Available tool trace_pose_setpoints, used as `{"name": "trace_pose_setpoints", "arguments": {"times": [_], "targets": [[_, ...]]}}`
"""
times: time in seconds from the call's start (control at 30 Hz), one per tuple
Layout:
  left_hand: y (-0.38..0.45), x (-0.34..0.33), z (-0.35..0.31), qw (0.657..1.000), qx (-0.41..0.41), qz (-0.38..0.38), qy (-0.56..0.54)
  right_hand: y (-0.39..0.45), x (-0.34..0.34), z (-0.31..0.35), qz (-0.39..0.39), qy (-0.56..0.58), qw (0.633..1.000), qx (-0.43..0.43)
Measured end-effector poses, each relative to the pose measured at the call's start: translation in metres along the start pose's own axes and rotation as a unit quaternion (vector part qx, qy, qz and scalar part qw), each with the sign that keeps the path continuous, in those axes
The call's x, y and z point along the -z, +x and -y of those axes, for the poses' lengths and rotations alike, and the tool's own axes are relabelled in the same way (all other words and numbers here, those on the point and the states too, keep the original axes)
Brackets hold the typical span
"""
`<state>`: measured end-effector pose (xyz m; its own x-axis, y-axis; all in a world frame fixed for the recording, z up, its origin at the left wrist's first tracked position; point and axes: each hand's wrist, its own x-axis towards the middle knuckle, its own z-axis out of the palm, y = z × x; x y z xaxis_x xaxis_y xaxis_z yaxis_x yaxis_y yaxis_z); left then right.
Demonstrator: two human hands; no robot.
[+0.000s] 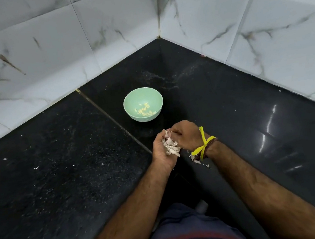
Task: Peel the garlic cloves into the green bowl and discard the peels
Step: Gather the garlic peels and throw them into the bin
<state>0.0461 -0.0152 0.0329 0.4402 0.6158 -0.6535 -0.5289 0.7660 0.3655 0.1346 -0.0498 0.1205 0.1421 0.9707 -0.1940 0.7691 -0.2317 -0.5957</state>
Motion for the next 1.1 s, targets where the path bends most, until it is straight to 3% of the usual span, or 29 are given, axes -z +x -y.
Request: {"name": "trace_pose_setpoints", "arguments": {"times": [0.2, 0.4, 0.57, 0.77, 0.87, 0.97, 1.03, 1.1], "targets": [[-0.003, -0.004, -0.003, 1.0, -0.002, -0.014, 0.004, -0.005, -0.007, 0.004, -0.03, -0.04, 0.999, 0.009], [-0.009, -0.011, -0.005, 0.999, 0.003, -0.011, 0.033, -0.007, -0.017, 0.002, -0.148, -0.011, 0.989, -0.009], [-0.016, -0.015, -0.012, 1.0, 0.012, 0.009, -0.008, -0.008, -0.02, 0.006, -0.136, -0.037, 0.99, 0.03], [-0.018, -0.011, -0.01, 0.999, 0.011, 0.02, -0.033, -0.021, -0.018, -0.003, -0.289, 0.093, 0.948, 0.101], [-0.017, 0.0, -0.019, 0.999, -0.022, -0.001, -0.033, -0.031, -0.025, -0.043, -0.358, 0.125, 0.924, 0.045], [-0.022, 0.012, -0.03, 0.998, -0.05, -0.01, -0.043, -0.044, -0.045, -0.093, -0.273, 0.092, 0.954, -0.085], [-0.026, 0.018, -0.036, 0.996, -0.062, -0.023, -0.053, -0.045, -0.06, -0.11, -0.204, 0.029, 0.974, -0.092], [-0.029, 0.02, -0.039, 0.995, -0.066, -0.039, -0.071, -0.033, -0.071, -0.11, -0.188, -0.041, 0.978, -0.077]]}}
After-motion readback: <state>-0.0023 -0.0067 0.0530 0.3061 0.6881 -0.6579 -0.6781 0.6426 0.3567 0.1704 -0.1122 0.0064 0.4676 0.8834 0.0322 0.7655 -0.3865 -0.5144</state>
